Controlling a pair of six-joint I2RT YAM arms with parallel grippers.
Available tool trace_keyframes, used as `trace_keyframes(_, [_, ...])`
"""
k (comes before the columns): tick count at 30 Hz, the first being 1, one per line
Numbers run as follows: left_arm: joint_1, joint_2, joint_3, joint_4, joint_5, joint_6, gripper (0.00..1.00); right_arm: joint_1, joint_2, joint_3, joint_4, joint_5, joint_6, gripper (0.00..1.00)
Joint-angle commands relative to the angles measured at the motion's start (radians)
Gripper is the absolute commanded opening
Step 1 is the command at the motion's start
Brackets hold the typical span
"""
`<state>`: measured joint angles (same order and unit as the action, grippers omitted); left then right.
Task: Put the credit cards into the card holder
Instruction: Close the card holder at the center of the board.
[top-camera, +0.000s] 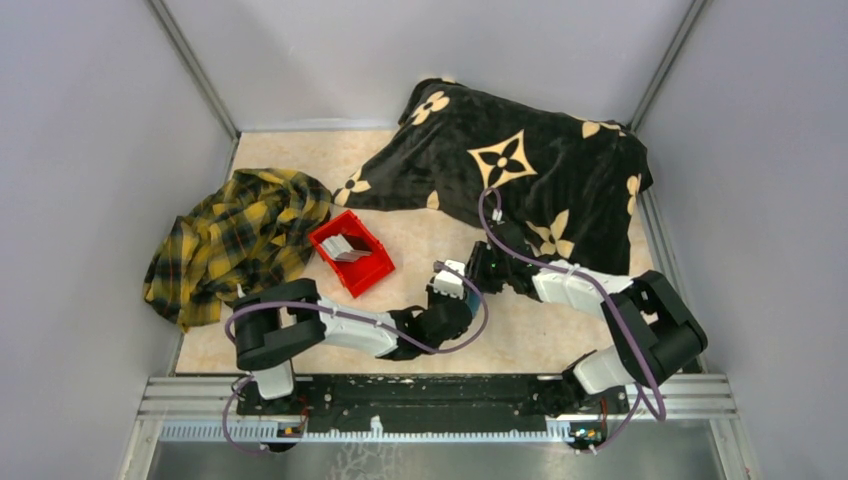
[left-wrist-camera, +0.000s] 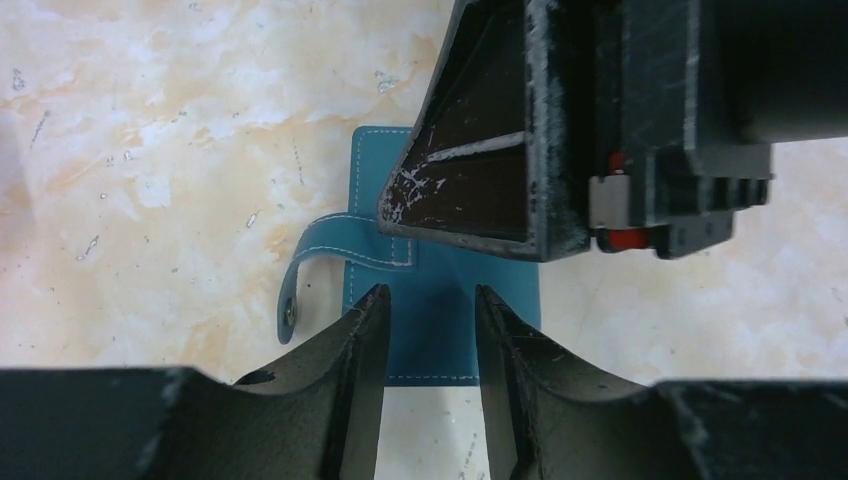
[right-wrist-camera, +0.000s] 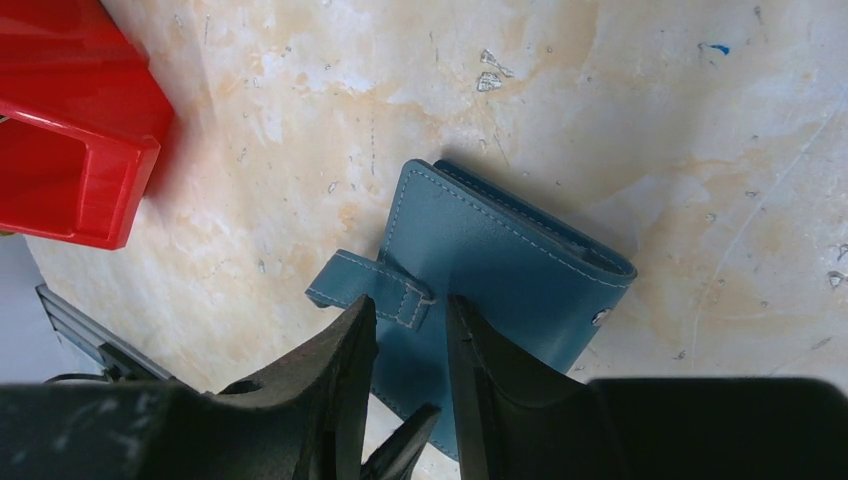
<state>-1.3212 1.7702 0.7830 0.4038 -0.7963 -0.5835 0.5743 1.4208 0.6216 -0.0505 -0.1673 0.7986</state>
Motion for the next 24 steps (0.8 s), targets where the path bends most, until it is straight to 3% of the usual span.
trace_keyframes(1, [0.018,0.037,0.019,-0.012,0.041,-0.037,0.43,0.012,0.032,-0.013,-0.009,-0.004,0.001,0.33])
trace_keyframes(12, [0.033,0.106,0.093,-0.243,0.051,-0.185,0.41,-0.004,-0.007,0.0,-0.027,-0.002,-0.009,0.34])
trace_keyframes(24, [0.034,0.133,0.131,-0.374,0.055,-0.291,0.4,-0.092,-0.186,-0.002,-0.088,0.017,-0.042,0.42])
